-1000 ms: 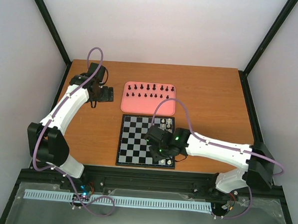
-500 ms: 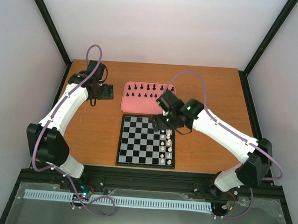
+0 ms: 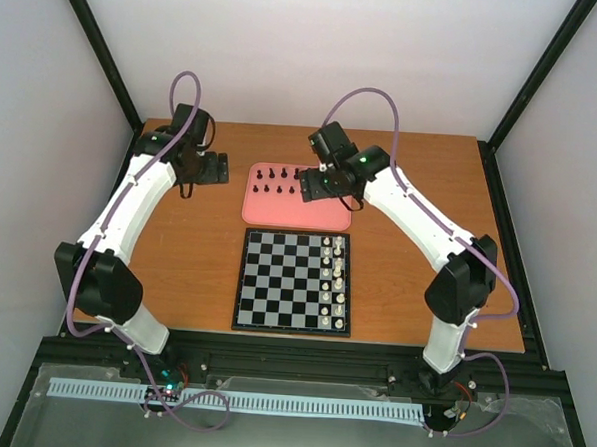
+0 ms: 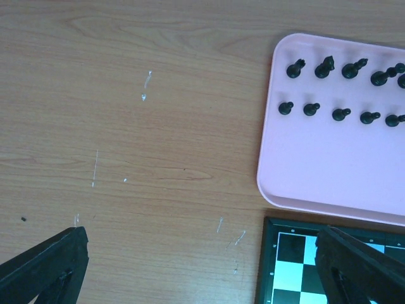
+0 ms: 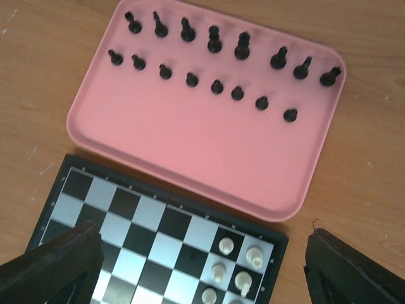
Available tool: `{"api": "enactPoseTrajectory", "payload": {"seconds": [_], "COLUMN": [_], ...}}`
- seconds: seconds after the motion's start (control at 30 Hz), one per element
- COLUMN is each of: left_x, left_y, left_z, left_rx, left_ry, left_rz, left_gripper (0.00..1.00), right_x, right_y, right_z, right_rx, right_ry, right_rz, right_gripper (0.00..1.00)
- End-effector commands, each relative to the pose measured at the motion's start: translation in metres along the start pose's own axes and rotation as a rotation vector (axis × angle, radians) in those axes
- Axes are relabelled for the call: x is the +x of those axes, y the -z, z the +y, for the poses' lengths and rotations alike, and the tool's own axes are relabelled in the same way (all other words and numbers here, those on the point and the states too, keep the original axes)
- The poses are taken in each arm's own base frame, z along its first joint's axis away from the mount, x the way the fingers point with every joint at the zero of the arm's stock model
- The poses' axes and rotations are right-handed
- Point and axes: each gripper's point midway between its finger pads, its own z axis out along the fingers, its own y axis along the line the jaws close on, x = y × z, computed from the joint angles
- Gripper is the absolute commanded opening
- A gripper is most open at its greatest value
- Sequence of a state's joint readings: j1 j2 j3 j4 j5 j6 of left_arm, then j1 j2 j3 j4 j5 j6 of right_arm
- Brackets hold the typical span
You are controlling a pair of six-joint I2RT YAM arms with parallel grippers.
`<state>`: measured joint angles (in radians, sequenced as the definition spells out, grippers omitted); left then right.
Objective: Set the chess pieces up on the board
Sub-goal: Reset both arms
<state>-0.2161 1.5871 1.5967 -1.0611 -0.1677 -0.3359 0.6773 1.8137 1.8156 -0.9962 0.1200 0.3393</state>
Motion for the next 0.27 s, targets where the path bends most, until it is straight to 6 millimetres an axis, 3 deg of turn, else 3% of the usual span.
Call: {"api": "enactPoseTrajectory", "payload": {"seconds": [0.0,0.23], "left_x": [-0.006,-0.008], "left_y": [0.01,0.014], "left_z": [-0.004,-0.002], "left_rx": [0.015,0.009], "left_ry": [-0.012,-0.02], "left_rz": [-0.008,-0.015], "left_gripper": [1.0,1.0], "right_x": [-0.032,-0.062], "right_y": [0.0,-0.001], "right_z": [-0.019,-0.06], "right_rx": [0.063,0.078], "right_ry": [0.009,-0.09], "right_rz": [-0.079,-0.137], "right_gripper": [1.0,1.0]}}
